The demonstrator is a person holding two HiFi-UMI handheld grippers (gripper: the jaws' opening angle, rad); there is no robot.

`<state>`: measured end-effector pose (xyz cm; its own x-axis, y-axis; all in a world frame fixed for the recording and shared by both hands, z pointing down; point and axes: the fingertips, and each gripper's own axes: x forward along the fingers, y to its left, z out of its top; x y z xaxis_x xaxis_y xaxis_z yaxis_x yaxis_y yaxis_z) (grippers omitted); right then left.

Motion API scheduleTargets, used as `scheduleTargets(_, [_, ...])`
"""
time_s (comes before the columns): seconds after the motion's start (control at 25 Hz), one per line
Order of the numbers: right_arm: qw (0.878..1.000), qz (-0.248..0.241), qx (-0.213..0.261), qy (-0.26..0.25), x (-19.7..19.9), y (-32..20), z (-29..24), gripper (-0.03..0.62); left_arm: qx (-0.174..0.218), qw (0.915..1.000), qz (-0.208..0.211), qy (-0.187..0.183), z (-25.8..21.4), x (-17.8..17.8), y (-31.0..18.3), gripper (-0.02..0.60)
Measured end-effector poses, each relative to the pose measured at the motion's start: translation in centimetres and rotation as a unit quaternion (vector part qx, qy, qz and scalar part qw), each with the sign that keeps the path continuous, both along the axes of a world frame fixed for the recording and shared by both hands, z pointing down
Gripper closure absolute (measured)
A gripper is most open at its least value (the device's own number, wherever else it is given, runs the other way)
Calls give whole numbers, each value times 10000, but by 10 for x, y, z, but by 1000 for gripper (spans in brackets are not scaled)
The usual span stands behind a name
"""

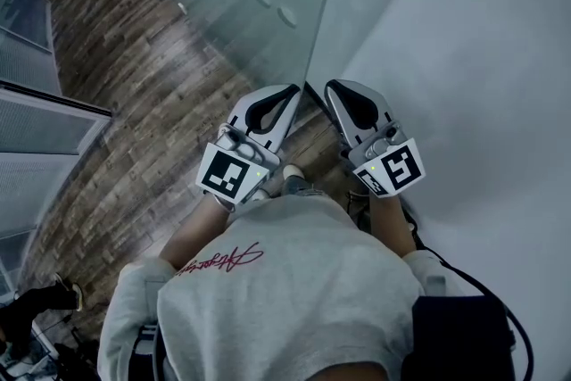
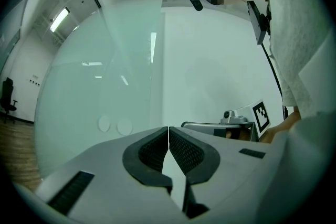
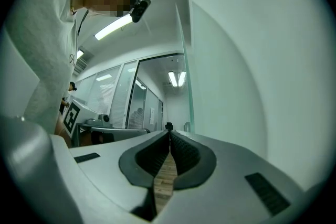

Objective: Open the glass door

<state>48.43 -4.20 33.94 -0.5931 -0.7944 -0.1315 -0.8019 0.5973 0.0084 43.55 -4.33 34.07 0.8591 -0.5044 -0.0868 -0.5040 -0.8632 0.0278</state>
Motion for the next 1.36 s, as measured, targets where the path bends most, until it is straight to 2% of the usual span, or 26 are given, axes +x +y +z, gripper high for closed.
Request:
scheduleTargets(0.2, [9997,241,-63,-22,-10,15,4,571,46,9999,53,130,-5,-9,12,563])
scheduleTargets(0.4, [9998,182,-52,105,-23,22,2,572,-13,10000,27,58,-1,-19,17,563])
scheduleTargets(0.56, [9996,194,7,185,-30,26,2,573,111,9996,26,248,-7,-23,19,563])
scheduleTargets(0.72, [9994,188,36,280,-38,28,2,574,22,9999,19,108,0,-29,21,563])
scheduleTargets(1.36, [9995,210,28,249,-44,30,6,574,127,9996,40,253,-7,-26,22,563])
